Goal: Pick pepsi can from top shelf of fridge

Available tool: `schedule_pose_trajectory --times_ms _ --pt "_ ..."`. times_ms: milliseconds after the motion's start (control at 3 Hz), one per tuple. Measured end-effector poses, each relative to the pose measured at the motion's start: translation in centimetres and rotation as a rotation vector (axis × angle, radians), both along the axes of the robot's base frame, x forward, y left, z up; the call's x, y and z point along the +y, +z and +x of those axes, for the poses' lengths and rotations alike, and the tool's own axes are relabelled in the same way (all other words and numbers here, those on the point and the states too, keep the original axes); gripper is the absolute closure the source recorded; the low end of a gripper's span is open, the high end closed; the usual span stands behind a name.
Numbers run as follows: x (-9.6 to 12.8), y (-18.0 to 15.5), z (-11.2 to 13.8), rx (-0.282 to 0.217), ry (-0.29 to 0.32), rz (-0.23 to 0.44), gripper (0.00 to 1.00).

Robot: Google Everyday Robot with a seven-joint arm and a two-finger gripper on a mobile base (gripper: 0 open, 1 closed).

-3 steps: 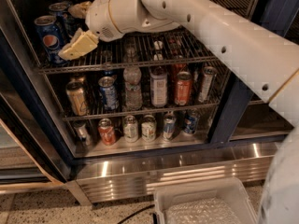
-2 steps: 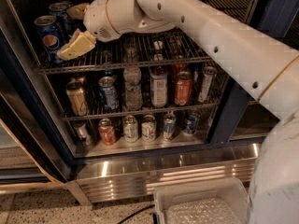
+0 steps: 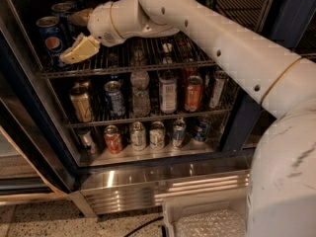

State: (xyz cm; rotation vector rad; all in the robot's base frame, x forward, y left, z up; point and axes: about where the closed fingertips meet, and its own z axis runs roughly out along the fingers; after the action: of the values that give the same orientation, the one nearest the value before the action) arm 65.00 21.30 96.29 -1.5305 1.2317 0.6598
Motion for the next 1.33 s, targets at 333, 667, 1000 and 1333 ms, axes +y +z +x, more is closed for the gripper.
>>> schedule_pose_trajectory --times_ms 333,667,1000,1333 --pt "-0.2 -0.2 -0.1 0.003 -0.006 0.000 0.25" --pt "-0.6 -0.2 -0.5 0.003 -0.020 0.003 0.26" --pt "-1.3 0.3 -1.7 -0.004 -0.031 0.010 0.31" --pt "-1.3 0.3 -1.7 -0.004 -0.031 0.010 0.30"
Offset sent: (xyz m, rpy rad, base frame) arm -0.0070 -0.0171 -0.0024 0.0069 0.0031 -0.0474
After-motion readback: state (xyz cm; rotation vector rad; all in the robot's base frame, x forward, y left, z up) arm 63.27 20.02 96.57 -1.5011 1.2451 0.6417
